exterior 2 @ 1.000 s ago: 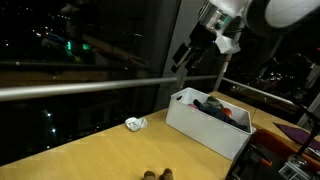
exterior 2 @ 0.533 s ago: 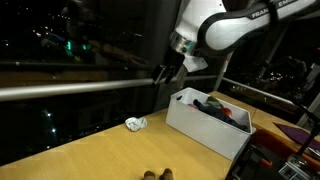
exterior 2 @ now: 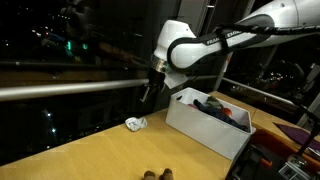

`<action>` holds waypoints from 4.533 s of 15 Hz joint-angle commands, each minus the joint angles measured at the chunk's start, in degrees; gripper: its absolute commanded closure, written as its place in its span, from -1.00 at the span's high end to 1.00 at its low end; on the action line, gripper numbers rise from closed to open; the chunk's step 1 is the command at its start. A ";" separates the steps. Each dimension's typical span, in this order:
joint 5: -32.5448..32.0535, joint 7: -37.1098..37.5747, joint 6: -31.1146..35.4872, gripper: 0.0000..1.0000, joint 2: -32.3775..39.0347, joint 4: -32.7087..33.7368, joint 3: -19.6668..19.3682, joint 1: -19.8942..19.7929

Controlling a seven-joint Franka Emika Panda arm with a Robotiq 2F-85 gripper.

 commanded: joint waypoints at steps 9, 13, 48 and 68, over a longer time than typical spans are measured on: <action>4.71 -6.52 -12.42 1.00 18.25 26.27 -0.81 2.90; 5.38 -6.79 -13.88 1.00 22.05 30.76 -0.85 4.14; -2.11 26.47 -22.73 -0.96 -4.37 3.57 -8.38 12.19; -9.88 32.91 -12.77 -0.96 -52.40 -48.26 -8.39 -2.31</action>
